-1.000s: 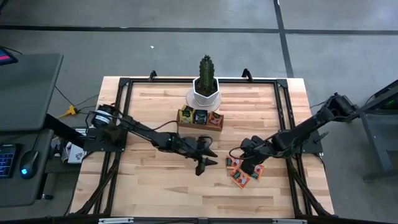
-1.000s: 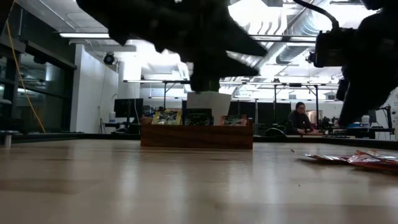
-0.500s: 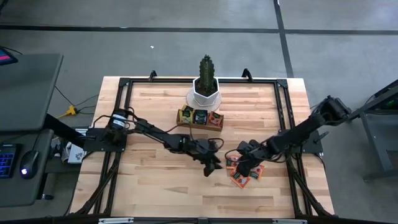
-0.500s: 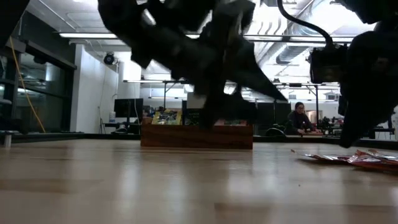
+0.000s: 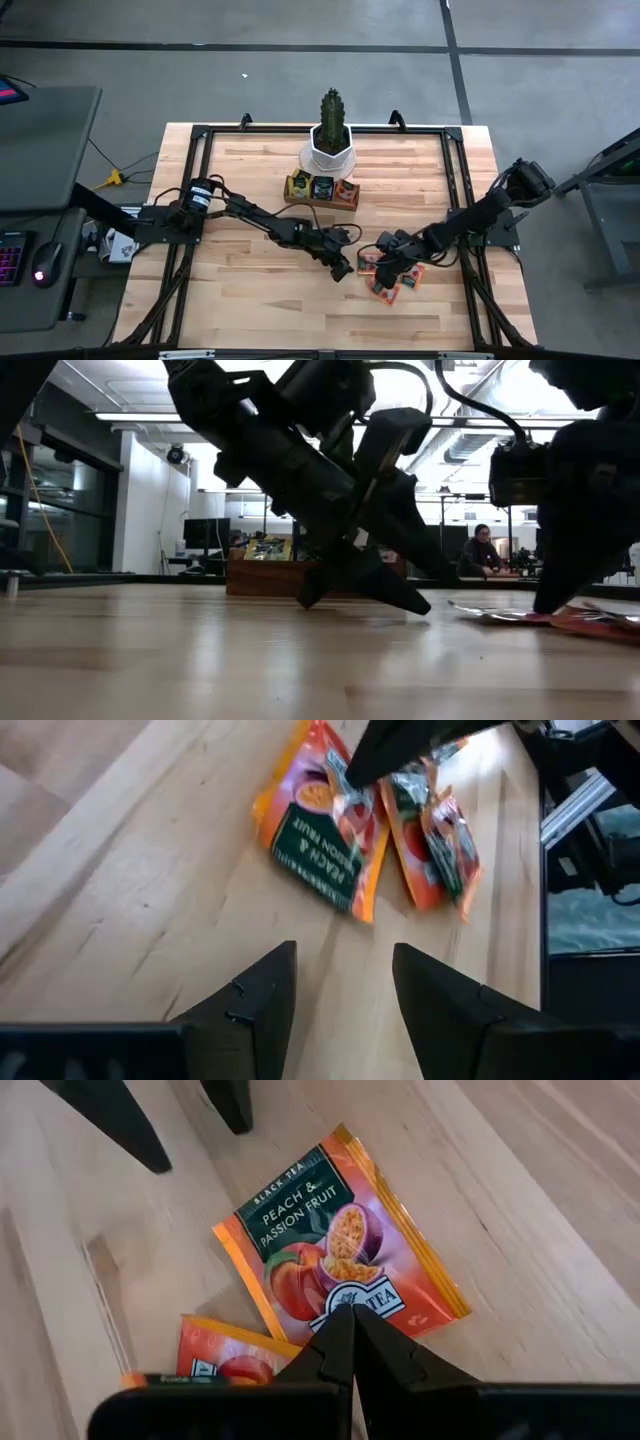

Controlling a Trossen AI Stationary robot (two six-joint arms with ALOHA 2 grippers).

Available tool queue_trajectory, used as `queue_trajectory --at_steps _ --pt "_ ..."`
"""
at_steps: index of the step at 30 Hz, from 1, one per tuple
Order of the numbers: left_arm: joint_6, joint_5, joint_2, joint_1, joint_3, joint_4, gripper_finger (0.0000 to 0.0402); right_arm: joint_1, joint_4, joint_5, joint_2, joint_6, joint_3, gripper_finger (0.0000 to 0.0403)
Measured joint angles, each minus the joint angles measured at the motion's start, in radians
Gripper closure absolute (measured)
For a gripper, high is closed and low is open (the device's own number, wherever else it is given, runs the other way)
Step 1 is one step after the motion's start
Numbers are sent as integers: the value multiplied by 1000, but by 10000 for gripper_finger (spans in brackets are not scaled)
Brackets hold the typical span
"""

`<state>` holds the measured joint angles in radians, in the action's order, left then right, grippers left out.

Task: Pick & Place Tea
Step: Put the orange tea bag into the right section of the wooden organizer

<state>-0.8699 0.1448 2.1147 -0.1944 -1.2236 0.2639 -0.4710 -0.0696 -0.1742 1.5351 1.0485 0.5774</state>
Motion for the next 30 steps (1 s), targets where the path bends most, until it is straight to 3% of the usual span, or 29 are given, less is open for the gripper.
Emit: queue_trajectory --at_steps 6,20,30 --pt "-27 -29 0 6 -1 -31 236 16 93 2 53 2 0 403" --pt "-257 -32 -2 13 -1 -63 236 63 179 1 64 -40 -4 403" --pt "-263 -58 2 12 -46 -169 236 74 165 -10 64 -37 -3 402"
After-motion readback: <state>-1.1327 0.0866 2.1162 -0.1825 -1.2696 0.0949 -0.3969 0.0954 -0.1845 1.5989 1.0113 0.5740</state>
